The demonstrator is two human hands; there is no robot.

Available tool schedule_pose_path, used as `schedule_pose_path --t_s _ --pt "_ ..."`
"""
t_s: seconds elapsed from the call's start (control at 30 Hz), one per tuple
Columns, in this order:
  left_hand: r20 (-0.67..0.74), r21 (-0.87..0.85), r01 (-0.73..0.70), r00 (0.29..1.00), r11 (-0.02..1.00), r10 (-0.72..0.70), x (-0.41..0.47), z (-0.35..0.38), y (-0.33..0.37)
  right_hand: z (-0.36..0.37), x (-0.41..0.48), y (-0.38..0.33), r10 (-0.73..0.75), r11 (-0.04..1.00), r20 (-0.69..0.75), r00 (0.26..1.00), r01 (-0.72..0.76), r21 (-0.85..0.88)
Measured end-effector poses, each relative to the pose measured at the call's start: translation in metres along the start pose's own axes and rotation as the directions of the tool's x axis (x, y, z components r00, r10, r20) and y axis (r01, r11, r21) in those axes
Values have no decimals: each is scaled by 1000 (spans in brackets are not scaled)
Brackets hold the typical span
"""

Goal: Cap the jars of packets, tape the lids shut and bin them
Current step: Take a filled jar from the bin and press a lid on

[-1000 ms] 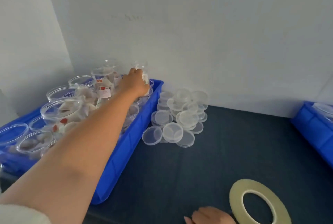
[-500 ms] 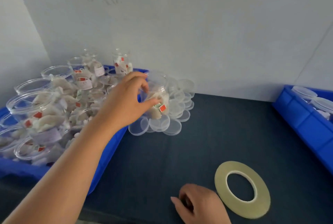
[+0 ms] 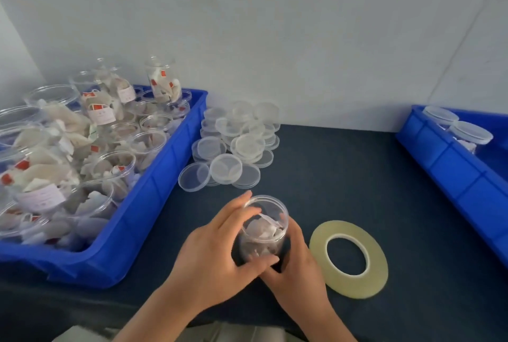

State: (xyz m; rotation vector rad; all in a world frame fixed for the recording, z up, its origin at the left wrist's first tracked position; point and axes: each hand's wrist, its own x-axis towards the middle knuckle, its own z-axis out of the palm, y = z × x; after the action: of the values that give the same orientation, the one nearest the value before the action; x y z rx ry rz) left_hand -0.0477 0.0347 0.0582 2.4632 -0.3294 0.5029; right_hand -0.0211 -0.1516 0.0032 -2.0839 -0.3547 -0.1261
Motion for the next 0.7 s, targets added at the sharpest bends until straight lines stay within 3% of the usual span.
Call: schedule_pose_path --t_s 0.1,0.17,0.27,0.37,0.5,0.6,0.7 --pt "-220 -165 184 951 969 -218 33 -9 -16 1 1 3 8 1000 -9 1000 -8 -20" --pt "-266 -55 281 921 958 -286 71 -8 -45 2 1 6 15 999 10 1000 -15 -30" --pt "-66 230 351 936 908 -345 126 7 -90 3 -1 7 17 999 35 999 -16 -28" --pt "88 301 380 902 875 -423 154 24 -113 2 -2 8 15 1000 38 999 -14 -27" --pt "82 332 415 882 847 -464 163 38 -131 0 1 9 4 1000 53 999 -4 0" --pt "-20 343 353 929 871 -369 160 36 -128 1 2 11 -2 1000 67 998 1 17" --pt "-118 142 304 950 942 -289 153 20 -109 2 3 13 3 1000 71 997 -5 23"
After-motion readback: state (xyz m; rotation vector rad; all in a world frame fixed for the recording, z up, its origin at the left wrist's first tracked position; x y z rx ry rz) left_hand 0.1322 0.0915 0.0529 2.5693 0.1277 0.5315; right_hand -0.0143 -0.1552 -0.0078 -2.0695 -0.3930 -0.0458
